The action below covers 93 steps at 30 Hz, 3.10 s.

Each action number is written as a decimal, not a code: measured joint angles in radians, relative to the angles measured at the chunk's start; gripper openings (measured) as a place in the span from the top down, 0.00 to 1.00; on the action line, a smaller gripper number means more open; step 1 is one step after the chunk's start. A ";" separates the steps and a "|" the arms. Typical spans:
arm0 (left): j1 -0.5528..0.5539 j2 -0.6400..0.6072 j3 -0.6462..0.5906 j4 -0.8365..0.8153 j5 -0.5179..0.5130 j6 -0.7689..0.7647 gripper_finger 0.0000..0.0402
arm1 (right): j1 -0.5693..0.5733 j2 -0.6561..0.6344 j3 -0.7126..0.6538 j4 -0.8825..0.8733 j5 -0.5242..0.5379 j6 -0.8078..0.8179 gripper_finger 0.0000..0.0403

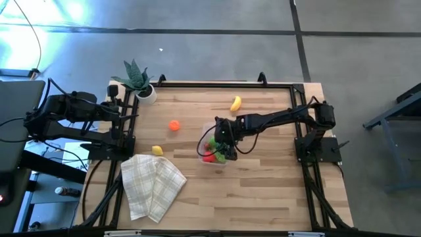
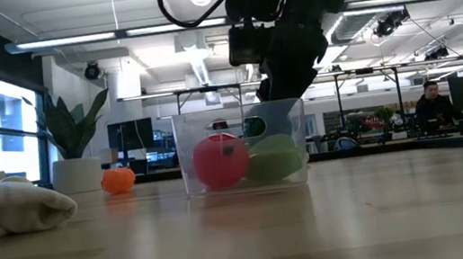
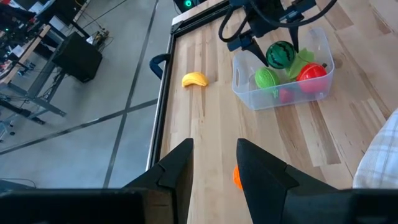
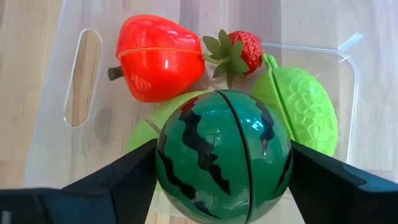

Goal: Pick and placing Produce into tupperware
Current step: Put the watermelon into the transparent bin, then put the banana into the transparent bin

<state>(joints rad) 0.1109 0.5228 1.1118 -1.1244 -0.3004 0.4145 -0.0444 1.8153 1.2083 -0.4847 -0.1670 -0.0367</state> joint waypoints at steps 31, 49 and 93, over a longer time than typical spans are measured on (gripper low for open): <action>0.000 0.000 0.000 0.000 0.000 0.000 0.72 | -0.001 -0.035 0.001 0.002 0.053 -0.044 0.11; 0.000 0.000 0.000 0.000 0.000 0.000 0.72 | -0.261 -0.302 0.079 -0.167 0.263 0.278 0.11; 0.000 0.000 0.000 0.000 0.000 0.000 0.72 | -0.600 0.125 0.128 -0.176 0.088 1.245 0.11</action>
<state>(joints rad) 0.1112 0.5228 1.1115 -1.1248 -0.3004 0.4145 -0.6441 1.9405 1.3361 -0.6608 -0.0787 1.2079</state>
